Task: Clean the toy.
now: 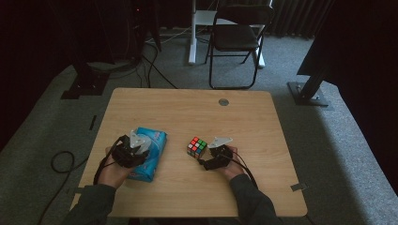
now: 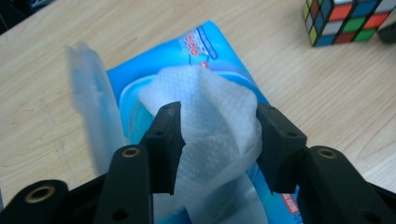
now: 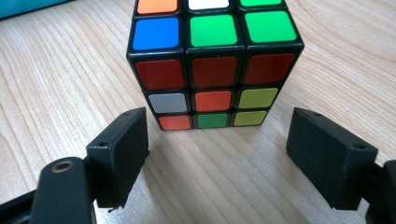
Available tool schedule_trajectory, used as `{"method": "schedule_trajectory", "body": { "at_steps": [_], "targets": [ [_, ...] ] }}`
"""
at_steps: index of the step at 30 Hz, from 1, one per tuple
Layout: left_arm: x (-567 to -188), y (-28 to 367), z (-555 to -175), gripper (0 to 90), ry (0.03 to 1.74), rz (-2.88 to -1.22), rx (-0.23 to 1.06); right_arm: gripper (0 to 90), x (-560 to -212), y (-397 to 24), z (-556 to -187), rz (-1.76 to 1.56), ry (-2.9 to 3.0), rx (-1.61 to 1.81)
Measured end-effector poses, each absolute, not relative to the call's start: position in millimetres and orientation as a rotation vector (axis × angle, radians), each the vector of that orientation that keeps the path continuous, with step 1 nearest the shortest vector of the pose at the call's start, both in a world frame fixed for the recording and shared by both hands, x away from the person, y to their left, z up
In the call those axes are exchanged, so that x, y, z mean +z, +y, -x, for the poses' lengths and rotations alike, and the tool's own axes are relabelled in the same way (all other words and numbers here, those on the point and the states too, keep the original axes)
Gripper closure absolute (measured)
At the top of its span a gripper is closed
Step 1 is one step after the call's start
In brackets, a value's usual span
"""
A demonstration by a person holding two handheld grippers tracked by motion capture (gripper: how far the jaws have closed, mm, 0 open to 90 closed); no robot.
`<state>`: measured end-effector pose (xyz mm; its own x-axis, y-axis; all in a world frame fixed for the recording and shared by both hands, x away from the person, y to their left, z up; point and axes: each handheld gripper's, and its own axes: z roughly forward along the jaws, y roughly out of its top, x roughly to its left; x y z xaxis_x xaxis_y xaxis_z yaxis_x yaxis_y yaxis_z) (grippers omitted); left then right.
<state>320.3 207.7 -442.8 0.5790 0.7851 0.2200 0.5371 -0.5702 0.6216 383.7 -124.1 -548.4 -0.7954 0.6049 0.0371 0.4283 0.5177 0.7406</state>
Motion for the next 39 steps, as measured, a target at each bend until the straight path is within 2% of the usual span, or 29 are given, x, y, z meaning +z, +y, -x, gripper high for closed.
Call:
{"method": "schedule_trajectory", "body": {
  "at_steps": [8,11,21,39],
  "targets": [
    [-443.8,211.4,-324.1,81.4,1.100,-2.306,0.639,20.6,-548.4,-124.3,-383.5,-0.878,2.535,1.145],
    [-442.5,211.7,-324.9,85.7,1.107,-2.302,0.636,20.6,-548.4,-124.3,-383.5,-0.877,2.534,1.144],
    [-436.0,217.0,-328.1,87.4,1.107,-2.241,0.608,20.6,-548.3,-124.5,-383.5,-0.881,2.535,1.147],
    [-421.8,218.6,-330.0,87.5,1.093,-2.204,0.638,20.6,-548.3,-124.4,-383.5,-0.882,2.536,1.150]
  ]
}}
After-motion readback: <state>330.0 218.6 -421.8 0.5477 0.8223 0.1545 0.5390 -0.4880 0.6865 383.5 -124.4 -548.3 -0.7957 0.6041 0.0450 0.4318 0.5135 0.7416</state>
